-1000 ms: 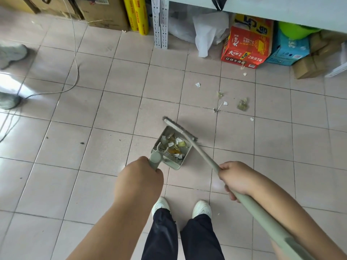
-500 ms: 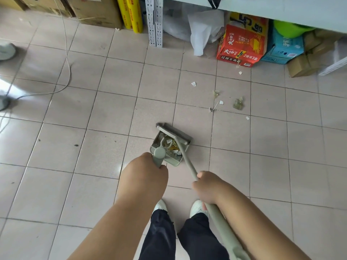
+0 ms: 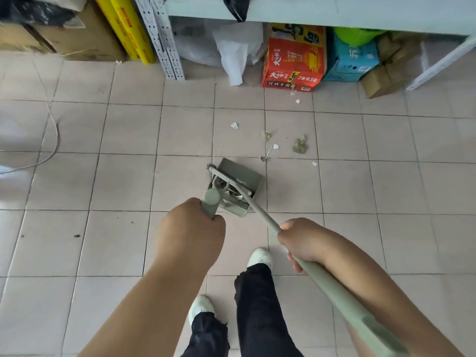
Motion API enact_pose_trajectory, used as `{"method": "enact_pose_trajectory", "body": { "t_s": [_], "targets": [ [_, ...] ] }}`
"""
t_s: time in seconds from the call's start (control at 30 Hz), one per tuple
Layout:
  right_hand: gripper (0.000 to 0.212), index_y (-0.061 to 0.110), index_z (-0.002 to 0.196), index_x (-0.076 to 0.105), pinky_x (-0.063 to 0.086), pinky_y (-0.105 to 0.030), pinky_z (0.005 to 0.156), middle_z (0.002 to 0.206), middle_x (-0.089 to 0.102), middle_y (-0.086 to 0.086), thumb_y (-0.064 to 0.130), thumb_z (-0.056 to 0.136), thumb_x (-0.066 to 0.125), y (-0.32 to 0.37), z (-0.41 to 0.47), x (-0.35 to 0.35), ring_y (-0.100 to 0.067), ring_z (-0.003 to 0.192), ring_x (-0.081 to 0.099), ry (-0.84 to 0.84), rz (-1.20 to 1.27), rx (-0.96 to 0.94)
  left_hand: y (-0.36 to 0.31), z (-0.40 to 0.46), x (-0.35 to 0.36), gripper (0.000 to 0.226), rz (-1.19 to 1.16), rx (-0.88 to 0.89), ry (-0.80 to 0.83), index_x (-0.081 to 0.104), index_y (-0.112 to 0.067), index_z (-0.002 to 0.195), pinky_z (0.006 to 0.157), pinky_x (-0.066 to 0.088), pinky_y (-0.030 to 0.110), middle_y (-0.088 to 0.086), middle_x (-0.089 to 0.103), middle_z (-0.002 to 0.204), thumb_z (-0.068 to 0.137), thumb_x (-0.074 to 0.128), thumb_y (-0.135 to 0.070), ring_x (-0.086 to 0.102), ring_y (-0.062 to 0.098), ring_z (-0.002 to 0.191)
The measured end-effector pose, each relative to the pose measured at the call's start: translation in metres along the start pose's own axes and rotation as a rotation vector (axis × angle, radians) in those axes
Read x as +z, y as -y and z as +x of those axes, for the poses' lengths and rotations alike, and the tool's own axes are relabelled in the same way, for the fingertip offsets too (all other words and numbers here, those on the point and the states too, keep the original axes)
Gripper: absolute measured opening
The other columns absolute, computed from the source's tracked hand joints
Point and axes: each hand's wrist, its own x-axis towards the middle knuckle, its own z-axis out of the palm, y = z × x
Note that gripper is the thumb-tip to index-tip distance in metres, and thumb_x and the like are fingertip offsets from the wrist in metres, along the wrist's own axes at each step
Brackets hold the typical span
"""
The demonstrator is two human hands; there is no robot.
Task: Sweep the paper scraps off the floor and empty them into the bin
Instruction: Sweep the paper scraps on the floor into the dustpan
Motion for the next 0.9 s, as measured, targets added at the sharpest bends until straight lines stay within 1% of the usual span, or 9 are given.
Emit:
{"method": "enact_pose_trajectory", "body": {
  "t_s": [0.13, 0.2, 0.3, 0.37, 0.43, 0.57, 0.77, 0.83, 0.9],
  "targets": [
    [0.018, 0.013, 0.085, 0.049, 0.04, -0.021, 0.048, 0.062, 0.055, -0.012, 0.008, 0.083, 0.032, 0.002, 0.008, -0.052, -0.021, 0.043, 0.051, -0.029, -0.025, -0.025, -0.051, 0.023, 0.01, 0.012, 0.017, 0.004, 0.002, 0.044, -0.017, 0.065, 0.042, 0.03, 0.025, 0.0, 0.054, 0.059, 0.076, 0.048, -0.021, 0.05, 0.018, 0.053],
    [0.016, 0.013, 0.084, 0.047, 0.041, -0.021, 0.048, 0.059, 0.054, -0.01, 0.007, 0.084, 0.032, 0.003, 0.012, -0.074, -0.023, 0.045, 0.051, -0.03, -0.032, -0.029, -0.072, 0.034, 0.015, 0.013, 0.029, 0.003, -0.007, 0.042, -0.019, 0.066, 0.042, 0.03, 0.025, -0.001, 0.054, 0.061, 0.077, 0.047, -0.021, 0.048, 0.016, 0.054],
    [0.018, 0.012, 0.089, 0.05, 0.041, -0.018, 0.044, 0.059, 0.052, -0.008, 0.009, 0.088, 0.032, 0.003, 0.015, -0.1, -0.018, 0.036, 0.051, -0.053, 0.012, -0.015, -0.093, 0.046, 0.018, 0.011, 0.037, -0.001, -0.012, 0.043, -0.02, 0.068, 0.042, 0.029, 0.025, -0.002, 0.053, 0.063, 0.079, 0.047, -0.022, 0.047, 0.015, 0.055],
    [0.017, 0.012, 0.086, 0.049, 0.04, -0.017, 0.043, 0.057, 0.05, -0.007, 0.01, 0.088, 0.032, 0.003, 0.017, -0.115, -0.015, 0.03, 0.049, -0.064, 0.056, 0.001, -0.103, 0.053, 0.019, 0.009, 0.046, 0.006, -0.005, 0.045, -0.02, 0.071, 0.042, 0.03, 0.025, -0.002, 0.054, 0.064, 0.079, 0.048, -0.023, 0.047, 0.015, 0.056],
    [0.017, 0.013, 0.086, 0.05, 0.04, -0.016, 0.041, 0.056, 0.05, -0.007, 0.01, 0.088, 0.033, 0.004, 0.018, -0.126, -0.015, 0.028, 0.048, -0.078, 0.092, 0.009, -0.108, 0.058, 0.015, 0.011, 0.061, 0.014, 0.007, 0.045, -0.02, 0.07, 0.042, 0.029, 0.024, -0.002, 0.053, 0.064, 0.079, 0.048, -0.024, 0.047, 0.016, 0.056],
    [0.02, 0.013, 0.094, 0.055, 0.041, -0.015, 0.039, 0.058, 0.052, -0.007, 0.012, 0.089, 0.036, 0.008, 0.023, -0.142, -0.016, 0.027, 0.049, -0.128, 0.169, 0.008, -0.106, 0.062, 0.004, 0.013, 0.104, 0.017, 0.022, 0.043, -0.02, 0.067, 0.042, 0.028, 0.024, -0.001, 0.054, 0.063, 0.079, 0.048, -0.024, 0.048, 0.015, 0.055],
    [0.015, 0.013, 0.083, 0.05, 0.039, -0.015, 0.038, 0.055, 0.049, -0.011, 0.01, 0.09, 0.037, 0.028, 0.054, -0.153, -0.017, 0.024, 0.046, -0.241, 0.243, -0.021, -0.101, 0.077, -0.007, 0.011, 0.098, 0.014, 0.064, 0.046, -0.017, 0.07, 0.043, 0.031, 0.025, 0.001, 0.056, 0.064, 0.08, 0.047, -0.021, 0.051, 0.018, 0.056],
    [0.013, 0.009, 0.086, 0.049, 0.04, -0.018, 0.039, 0.055, 0.05, -0.013, 0.01, 0.091, 0.037, 0.037, 0.074, -0.154, -0.019, 0.028, 0.049, -0.283, 0.203, -0.044, -0.098, 0.08, -0.009, 0.011, 0.097, 0.029, 0.067, 0.046, -0.017, 0.069, 0.043, 0.032, 0.025, 0.001, 0.056, 0.063, 0.08, 0.047, -0.022, 0.051, 0.018, 0.056],
    [0.012, 0.006, 0.09, 0.049, 0.043, -0.022, 0.046, 0.05, 0.054, -0.014, 0.009, 0.089, 0.037, 0.044, 0.09, -0.155, -0.022, 0.036, 0.053, -0.314, 0.164, -0.046, -0.094, 0.079, -0.012, 0.012, 0.078, 0.043, 0.063, 0.046, -0.017, 0.068, 0.043, 0.032, 0.025, 0.001, 0.055, 0.061, 0.078, 0.048, -0.022, 0.051, 0.019, 0.055]
  ]
}}
